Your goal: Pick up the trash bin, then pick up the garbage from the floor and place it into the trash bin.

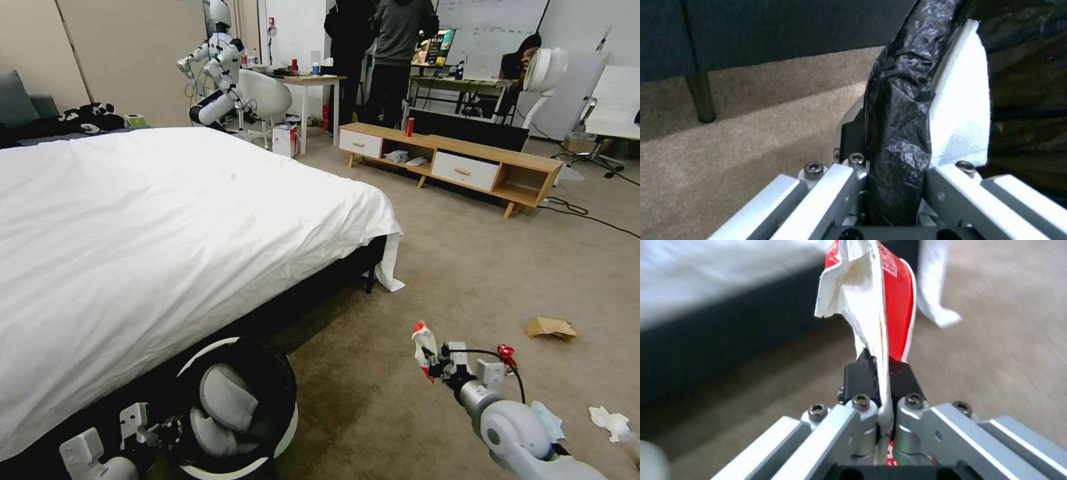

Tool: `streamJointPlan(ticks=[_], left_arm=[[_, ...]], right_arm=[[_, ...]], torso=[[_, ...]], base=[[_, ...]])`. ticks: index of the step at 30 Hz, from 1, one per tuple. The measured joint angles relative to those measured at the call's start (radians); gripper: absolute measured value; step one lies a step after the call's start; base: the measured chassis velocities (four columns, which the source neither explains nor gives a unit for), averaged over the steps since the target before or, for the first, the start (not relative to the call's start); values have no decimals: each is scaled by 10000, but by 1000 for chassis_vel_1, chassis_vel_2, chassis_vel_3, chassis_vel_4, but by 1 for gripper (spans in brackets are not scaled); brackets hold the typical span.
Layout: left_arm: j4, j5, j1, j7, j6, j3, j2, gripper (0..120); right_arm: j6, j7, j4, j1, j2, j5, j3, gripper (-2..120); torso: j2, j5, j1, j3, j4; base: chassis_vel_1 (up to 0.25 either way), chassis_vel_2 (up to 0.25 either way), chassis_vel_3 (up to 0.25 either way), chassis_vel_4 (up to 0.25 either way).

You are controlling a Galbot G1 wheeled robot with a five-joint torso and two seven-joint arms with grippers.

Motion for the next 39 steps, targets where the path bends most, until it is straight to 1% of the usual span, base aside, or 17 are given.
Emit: streamJointPlan(ticks=[1,2,4,5,7,8,11,16,19,23,26,27,29,30,33,36,39], left_arm=[[3,-30,-52,-14,0,24,11,1],[3,-30,-52,-14,0,24,11,1],[0,-55,-139,-74,0,97,-12,1],[0,-55,-139,-74,0,97,-12,1],[52,-57,-244,-117,-1,246,17,1],[52,-57,-244,-117,-1,246,17,1],[132,-55,-335,-131,0,383,97,1],[141,-56,-358,-129,0,444,234,1],[166,-55,-374,-97,0,534,322,1],[169,-42,-356,-63,0,535,355,1],[132,-38,-296,-29,0,465,377,1],[132,-38,-296,-29,0,465,377,1],[92,-33,-259,-10,0,430,373,1],[92,-33,-259,-10,0,430,373,1],[41,-31,-235,14,0,344,322,1],[22,-30,-228,22,0,322,316,1],[-48,-30,-200,50,0,248,289,1]], right_arm=[[180,-134,338,3,-90,120,1,0],[180,-134,338,3,-90,120,1,0],[360,-326,1169,123,-334,530,-102,0],[360,-326,1169,123,-334,530,-102,0],[372,-371,2081,162,-614,966,-85,0],[372,-371,2081,162,-614,966,-85,0],[310,-314,3179,234,-983,1636,-130,0],[324,-345,3651,424,-1164,2051,-660,0],[558,-553,3662,985,-1160,2291,-1703,0],[716,-737,3505,1481,-1113,2417,-2383,0],[860,-825,3187,2543,-854,2839,-3689,0],[860,-825,3187,2543,-854,2839,-3689,0],[873,-815,2890,3429,-474,3050,-4565,0],[873,-815,2890,3429,-474,3050,-4565,0],[655,-517,2639,4590,153,3550,-5442,0],[588,-446,2586,4813,268,3659,-5617,0],[296,-112,2410,5374,672,3982,-6211,0]], torso=[[0,2,0,0,2],[0,2,0,0,2],[0,3,0,0,5],[0,3,0,0,5],[0,1,0,0,2],[0,1,0,0,2],[0,0,0,0,1],[0,1,0,0,1],[0,1,0,0,1],[0,1,0,1,1],[0,2,0,1,2],[0,2,0,1,2],[0,2,0,1,1],[0,2,0,1,1],[0,-1,0,2,6],[-1,-1,0,1,4],[-1,-1,0,1,1]], base=[[0,0,0,0],[0,0,0,0],[0,0,0,0],[0,0,0,0],[0,0,0,0],[0,0,0,0],[0,0,0,0],[0,0,0,0],[0,0,0,0],[0,0,0,0],[0,0,0,0],[0,0,0,0],[0,0,0,0],[0,0,0,0],[0,0,0,0],[0,0,0,0],[0,0,0,0]])
